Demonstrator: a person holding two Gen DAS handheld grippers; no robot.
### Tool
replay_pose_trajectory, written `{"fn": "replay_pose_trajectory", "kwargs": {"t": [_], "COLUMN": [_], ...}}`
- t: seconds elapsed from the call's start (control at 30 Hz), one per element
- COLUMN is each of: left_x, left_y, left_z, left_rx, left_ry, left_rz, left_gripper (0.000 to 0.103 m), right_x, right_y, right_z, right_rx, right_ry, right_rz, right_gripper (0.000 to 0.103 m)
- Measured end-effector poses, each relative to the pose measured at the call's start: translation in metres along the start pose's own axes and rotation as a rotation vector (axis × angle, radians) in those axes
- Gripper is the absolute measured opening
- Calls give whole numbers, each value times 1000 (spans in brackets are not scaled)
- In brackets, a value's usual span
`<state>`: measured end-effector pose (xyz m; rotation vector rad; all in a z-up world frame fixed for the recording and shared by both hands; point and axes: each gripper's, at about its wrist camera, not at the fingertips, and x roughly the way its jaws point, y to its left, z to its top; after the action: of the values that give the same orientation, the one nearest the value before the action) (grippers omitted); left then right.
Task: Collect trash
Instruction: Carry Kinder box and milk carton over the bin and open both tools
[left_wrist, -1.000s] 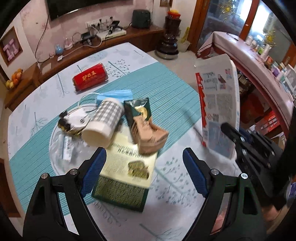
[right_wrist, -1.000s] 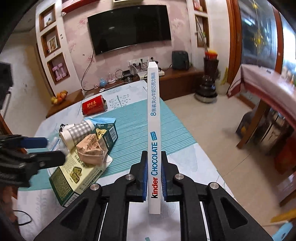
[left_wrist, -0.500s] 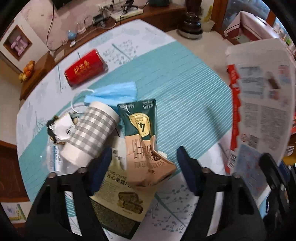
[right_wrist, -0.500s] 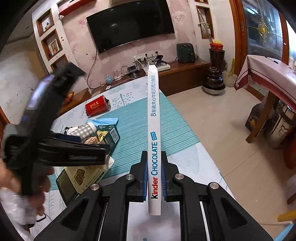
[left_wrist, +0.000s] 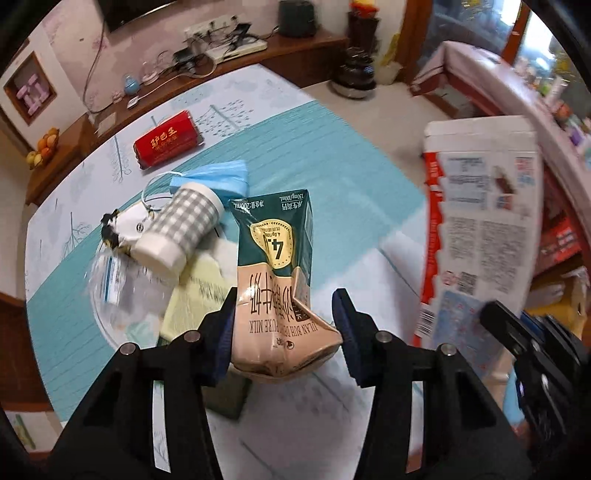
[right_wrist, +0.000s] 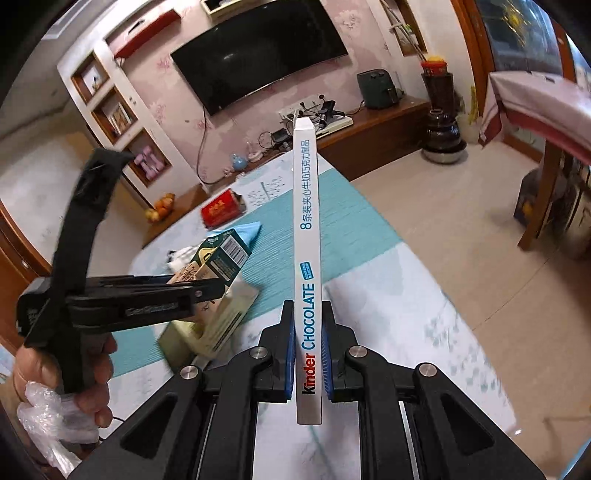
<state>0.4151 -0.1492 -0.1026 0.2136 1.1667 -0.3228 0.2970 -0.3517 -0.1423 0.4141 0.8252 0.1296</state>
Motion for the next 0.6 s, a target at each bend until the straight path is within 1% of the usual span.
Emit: {"fn": "replay_pose_trajectory", "kwargs": {"t": [0.1, 0.17, 0.3, 0.4, 0.53, 0.6], "left_x": [-33, -51, -85, -102, -109, -109], "left_y": [-8, -13, -24, -35, -50, -57], "left_z": [-32, -54, -108, -152, -208, -234], "left_rx": [26, 33, 54, 74, 125, 147], "left_ry": [-28, -33, -47, -47, -34, -28], "left_rz": [-54, -92, -169, -224, -249, -255], "left_gripper": [46, 46, 46, 46, 46, 46], "right_x": [-28, -46, -85, -112, -143, -152], "right_y": [-3, -3, -4, -4, -7, -7], "right_z": [-20, -36, -77, -114, -169, -197], "right_rx": [23, 29, 37, 38, 59, 89], "right_ry": [-13, -13, 4, 26, 57, 76], "right_rz": [22, 36, 80, 96, 104, 107], "right_gripper": [11, 11, 11, 11, 11, 11]}}
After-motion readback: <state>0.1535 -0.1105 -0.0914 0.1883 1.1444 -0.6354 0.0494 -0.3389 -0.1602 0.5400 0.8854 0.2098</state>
